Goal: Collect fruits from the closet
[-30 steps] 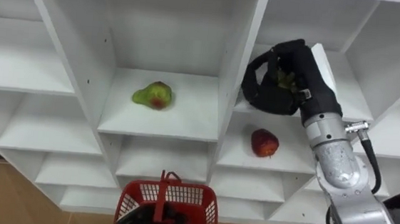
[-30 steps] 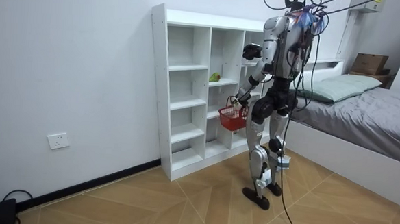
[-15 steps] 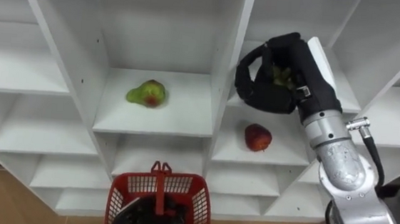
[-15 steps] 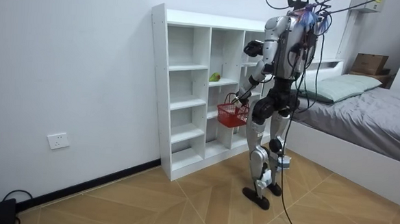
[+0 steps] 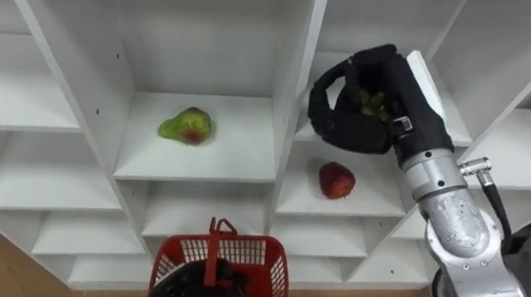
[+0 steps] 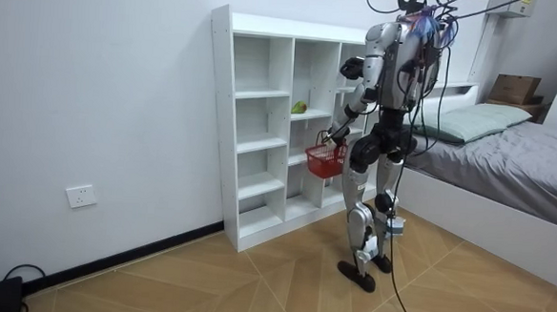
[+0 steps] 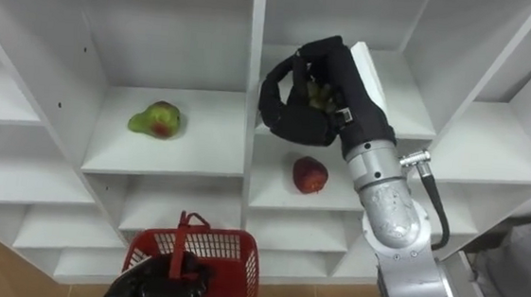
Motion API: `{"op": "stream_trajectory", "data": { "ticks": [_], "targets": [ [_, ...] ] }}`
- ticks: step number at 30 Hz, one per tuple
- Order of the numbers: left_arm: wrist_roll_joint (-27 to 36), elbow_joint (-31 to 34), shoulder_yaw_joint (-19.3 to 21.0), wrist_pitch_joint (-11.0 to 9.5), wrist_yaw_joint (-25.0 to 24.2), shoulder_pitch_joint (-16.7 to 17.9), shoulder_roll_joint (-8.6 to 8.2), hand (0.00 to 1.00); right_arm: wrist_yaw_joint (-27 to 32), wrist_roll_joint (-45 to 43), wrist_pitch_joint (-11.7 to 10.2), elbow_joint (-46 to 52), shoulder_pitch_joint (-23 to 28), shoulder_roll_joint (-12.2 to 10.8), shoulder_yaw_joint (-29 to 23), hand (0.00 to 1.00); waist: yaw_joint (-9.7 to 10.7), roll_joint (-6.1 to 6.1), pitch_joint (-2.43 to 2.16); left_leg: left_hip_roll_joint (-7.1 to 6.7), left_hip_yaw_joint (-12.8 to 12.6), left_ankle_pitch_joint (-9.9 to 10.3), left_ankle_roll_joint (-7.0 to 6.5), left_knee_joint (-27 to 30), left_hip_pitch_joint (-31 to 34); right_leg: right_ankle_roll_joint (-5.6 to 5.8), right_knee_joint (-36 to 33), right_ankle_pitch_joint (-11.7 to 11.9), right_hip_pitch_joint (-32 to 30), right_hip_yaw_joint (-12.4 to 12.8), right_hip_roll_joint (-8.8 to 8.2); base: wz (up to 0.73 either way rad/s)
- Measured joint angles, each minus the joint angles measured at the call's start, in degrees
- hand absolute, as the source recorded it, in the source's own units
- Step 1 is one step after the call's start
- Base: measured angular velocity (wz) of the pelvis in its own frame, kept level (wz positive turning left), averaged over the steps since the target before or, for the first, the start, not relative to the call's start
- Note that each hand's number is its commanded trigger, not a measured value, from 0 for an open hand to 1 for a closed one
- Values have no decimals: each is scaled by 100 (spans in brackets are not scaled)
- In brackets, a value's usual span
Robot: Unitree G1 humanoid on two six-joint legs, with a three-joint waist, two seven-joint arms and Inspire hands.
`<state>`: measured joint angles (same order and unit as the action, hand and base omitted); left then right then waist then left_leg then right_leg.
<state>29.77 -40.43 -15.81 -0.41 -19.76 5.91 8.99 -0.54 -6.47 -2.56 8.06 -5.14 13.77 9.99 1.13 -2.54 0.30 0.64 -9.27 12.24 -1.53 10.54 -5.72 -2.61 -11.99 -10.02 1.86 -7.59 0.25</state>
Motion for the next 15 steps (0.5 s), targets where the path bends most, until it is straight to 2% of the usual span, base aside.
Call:
{"op": "stream_trajectory", "data": {
  "ticks": [5, 8, 15],
  "targets": [
    [-1, 1, 0, 0, -1, -3, -2, 100, -227, 67, 9, 315, 262, 1, 43, 100, -134, -9, -7, 7, -68, 0, 0, 0, -3, -2, -73, 2, -87, 114, 15, -12],
    [0, 2, -1, 0, -5, -2, -12, 100, -381, 68, 12, 359, 412, -3, 84, 100, -158, -12, -9, 12, -152, 0, 0, 0, -9, 1, -81, 13, -118, 135, 15, -5],
    [-5, 3, 0, 0, -5, -2, -13, 100, -780, 55, 21, 358, 477, -9, 250, 100, -166, 1, -6, 28, -151, 13, -18, -21, 4, -4, -96, 41, -184, 150, 32, -3]
  ]
}}
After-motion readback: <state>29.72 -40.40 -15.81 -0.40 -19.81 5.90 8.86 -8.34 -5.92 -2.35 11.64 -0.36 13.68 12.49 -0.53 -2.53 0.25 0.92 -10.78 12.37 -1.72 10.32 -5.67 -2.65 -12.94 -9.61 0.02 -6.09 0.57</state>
